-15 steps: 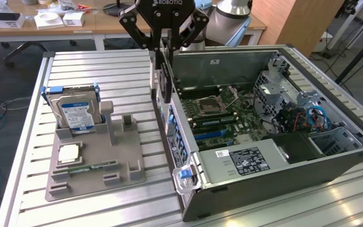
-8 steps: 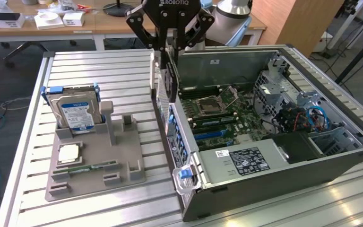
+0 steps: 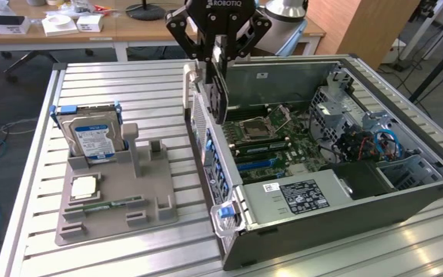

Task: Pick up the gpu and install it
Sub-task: 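Pick up the gpu and move the gpu toward the slot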

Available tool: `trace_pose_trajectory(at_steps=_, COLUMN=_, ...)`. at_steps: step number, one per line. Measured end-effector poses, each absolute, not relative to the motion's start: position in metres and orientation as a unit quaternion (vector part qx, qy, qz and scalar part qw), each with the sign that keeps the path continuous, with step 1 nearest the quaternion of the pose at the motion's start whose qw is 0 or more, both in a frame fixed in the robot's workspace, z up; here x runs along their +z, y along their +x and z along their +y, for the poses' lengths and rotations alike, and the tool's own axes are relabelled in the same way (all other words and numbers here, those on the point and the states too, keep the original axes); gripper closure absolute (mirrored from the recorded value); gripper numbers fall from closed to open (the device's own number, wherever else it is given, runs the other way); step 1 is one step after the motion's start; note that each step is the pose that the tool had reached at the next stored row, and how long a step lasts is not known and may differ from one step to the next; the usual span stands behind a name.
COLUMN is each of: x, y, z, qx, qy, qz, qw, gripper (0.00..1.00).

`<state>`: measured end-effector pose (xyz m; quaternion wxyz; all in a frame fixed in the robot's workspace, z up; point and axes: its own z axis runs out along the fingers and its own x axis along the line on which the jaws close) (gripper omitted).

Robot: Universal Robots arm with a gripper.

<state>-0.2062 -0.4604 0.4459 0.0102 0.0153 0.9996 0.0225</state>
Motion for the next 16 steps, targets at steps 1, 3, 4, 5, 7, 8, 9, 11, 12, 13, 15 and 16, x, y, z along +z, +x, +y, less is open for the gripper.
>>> trace_pose_trajectory(at_steps=1, x=0.446, y=-0.205, z=-0.460, qx=0.022, qy=0.015, qz=1.000, qw=0.010, gripper=0.74)
trace_pose_trajectory(at_steps=3, x=0.446, y=-0.202, z=-0.460, qx=0.023, qy=0.015, qz=1.000, qw=0.010, gripper=0.74)
trace_pose_trajectory(at_steps=4, x=0.446, y=-0.201, z=-0.460, qx=0.022, qy=0.015, qz=1.000, qw=0.010, gripper=0.74)
trace_pose_trajectory(at_steps=5, x=0.446, y=-0.199, z=-0.460, qx=0.022, qy=0.015, qz=1.000, qw=0.010, gripper=0.74)
trace_pose_trajectory(at_steps=7, x=0.446, y=-0.196, z=-0.460, qx=0.022, qy=0.015, qz=1.000, qw=0.010, gripper=0.74)
trace_pose_trajectory(at_steps=8, x=0.446, y=-0.195, z=-0.460, qx=0.022, qy=0.015, qz=1.000, qw=0.010, gripper=0.74)
trace_pose_trajectory(at_steps=9, x=0.446, y=-0.193, z=-0.460, qx=0.022, qy=0.015, qz=1.000, qw=0.010, gripper=0.74)
trace_pose_trajectory(at_steps=11, x=0.446, y=-0.190, z=-0.460, qx=0.023, qy=0.015, qz=1.000, qw=0.010, gripper=0.74)
trace_pose_trajectory(at_steps=12, x=0.446, y=-0.188, z=-0.460, qx=0.022, qy=0.015, qz=1.000, qw=0.010, gripper=0.74)
trace_pose_trajectory(at_steps=13, x=0.446, y=-0.187, z=-0.460, qx=0.023, qy=0.015, qz=1.000, qw=0.010, gripper=0.74)
trace_pose_trajectory(at_steps=15, x=0.446, y=-0.184, z=-0.460, qx=0.022, qy=0.015, qz=1.000, qw=0.010, gripper=0.74)
trace_pose_trajectory(at_steps=16, x=0.446, y=-0.183, z=-0.460, qx=0.022, qy=0.015, qz=1.000, qw=0.010, gripper=0.74)
